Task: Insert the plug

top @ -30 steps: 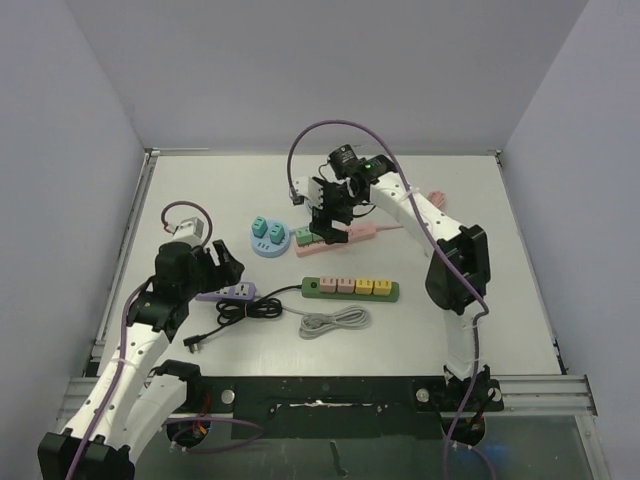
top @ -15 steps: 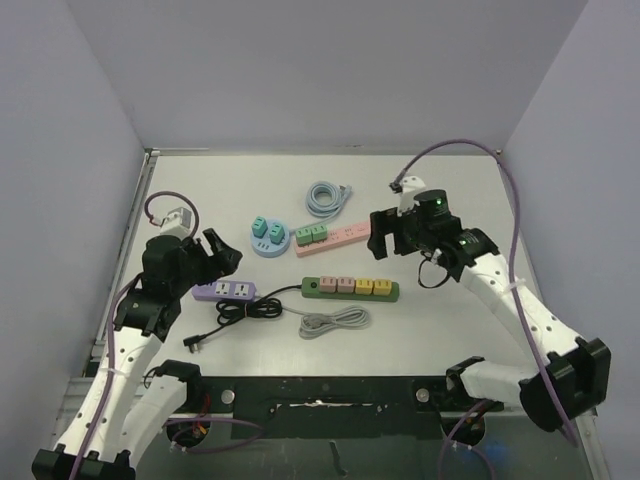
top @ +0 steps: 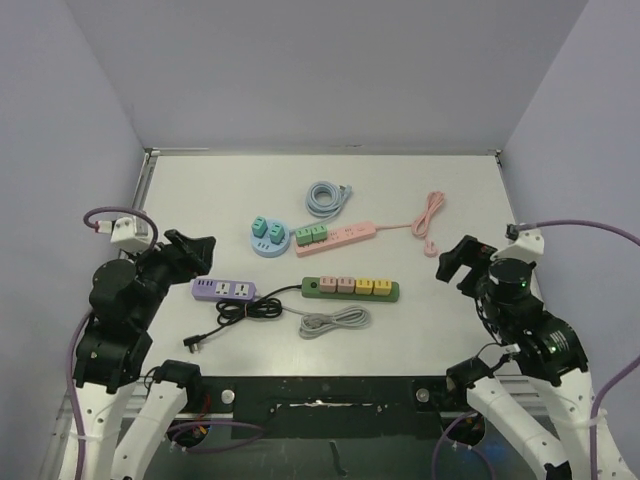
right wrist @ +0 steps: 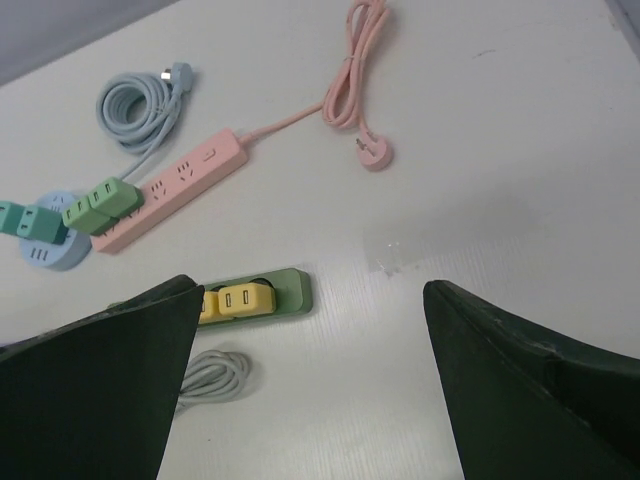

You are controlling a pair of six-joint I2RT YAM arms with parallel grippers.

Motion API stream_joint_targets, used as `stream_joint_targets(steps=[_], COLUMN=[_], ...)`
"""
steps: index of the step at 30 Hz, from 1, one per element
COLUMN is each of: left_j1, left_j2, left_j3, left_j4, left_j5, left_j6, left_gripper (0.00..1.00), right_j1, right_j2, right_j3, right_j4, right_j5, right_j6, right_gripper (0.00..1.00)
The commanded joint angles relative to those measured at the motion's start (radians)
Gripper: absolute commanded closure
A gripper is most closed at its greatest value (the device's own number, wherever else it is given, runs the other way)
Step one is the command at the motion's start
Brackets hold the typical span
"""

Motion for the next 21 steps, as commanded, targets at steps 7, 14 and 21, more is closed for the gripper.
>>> stream_joint_targets(steps=[7,14,21], left_j1=[0.002,0.000,0.001], left_j2=[-0.065,-0.102,-0.122], left_j3=[0.183,0.183,0.165], left_j4=[-0.160,-0.169,-0.156], left_j5=[-0.157,-0.158,-0.168], left_j6=[0.065,0.055,0.035], left_gripper=[0.28,0.28,0.28], right_j1=[-0.004,-0.004,-0.004], right_j2=[-0.187,-0.220,-0.198], right_j3=[0.138,0.184,0.177], right_j4=[-0.192,-0.214,-0.207], right_j5=[0.206,0.235,0.231], right_j6=[0.169,0.163,0.160], right_gripper=[0.02,0.02,0.02])
